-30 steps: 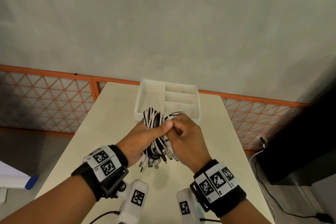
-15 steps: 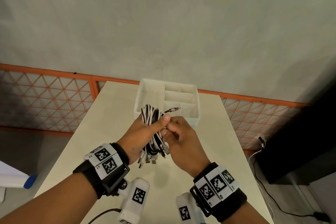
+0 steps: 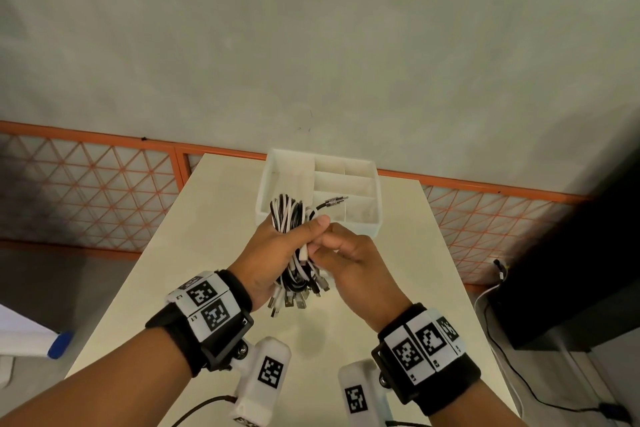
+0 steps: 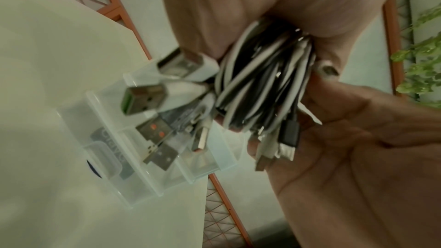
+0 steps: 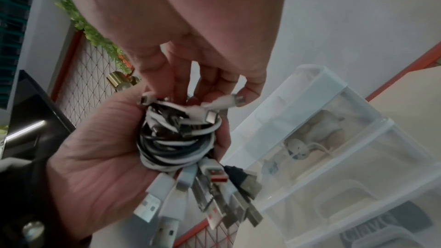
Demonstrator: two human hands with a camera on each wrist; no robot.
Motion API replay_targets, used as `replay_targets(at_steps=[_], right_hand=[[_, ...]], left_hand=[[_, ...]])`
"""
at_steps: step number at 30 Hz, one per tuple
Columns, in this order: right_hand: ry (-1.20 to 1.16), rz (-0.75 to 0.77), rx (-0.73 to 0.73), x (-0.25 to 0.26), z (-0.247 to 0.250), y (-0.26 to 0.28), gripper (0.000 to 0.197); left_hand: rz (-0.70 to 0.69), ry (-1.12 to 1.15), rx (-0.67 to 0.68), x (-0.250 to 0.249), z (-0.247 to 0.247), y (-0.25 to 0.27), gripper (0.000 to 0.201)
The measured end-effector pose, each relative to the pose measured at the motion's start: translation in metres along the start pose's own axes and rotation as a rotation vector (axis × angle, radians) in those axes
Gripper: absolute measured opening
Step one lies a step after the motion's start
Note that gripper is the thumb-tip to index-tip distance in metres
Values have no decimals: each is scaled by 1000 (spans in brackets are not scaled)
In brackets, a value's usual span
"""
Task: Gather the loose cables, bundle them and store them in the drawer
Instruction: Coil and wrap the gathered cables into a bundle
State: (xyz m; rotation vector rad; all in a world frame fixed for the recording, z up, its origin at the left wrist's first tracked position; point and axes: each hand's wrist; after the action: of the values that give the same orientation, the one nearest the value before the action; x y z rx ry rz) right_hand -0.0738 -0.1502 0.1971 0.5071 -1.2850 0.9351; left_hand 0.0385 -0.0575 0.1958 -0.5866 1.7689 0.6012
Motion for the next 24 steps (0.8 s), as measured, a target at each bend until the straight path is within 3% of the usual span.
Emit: replay_targets(at_steps=[3, 6, 9, 11, 14, 19, 21, 24], right_hand=[[-68, -37, 3, 2, 0, -1, 15], [-171, -71, -20, 1, -1, -2, 27], [-57, 10, -41, 2, 1, 0, 14], [-42, -5, -8, 1, 5, 1, 17], [78, 12, 1, -2, 9, -2, 18], [120, 73, -120, -5, 3, -5, 22], [97, 95, -84, -2, 0, -3, 32], [215, 123, 39, 1, 1, 1, 36]], left_hand=[[4, 7, -10, -1, -3, -1, 19], [3, 7, -16, -3, -6, -1, 16], [8, -3, -18, -2, -5, 0, 22], [18, -4, -24, -1, -3, 1, 26], [48, -15, 3, 0, -1, 2, 13], [56, -31, 65, -7, -4, 5, 17], [65, -14, 61, -7, -4, 5, 33], [55, -13, 23, -4, -3, 6, 31]])
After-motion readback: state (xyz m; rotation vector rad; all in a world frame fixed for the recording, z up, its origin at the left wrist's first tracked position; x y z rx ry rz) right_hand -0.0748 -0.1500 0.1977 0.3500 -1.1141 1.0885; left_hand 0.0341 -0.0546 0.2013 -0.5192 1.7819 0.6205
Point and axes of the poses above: each hand's wrist, its own y-axis away from the middle knuckle, its own z-axis out of the back of the hand, x = y × z, and after that the axes turned 6 degrees about -x, right-handed
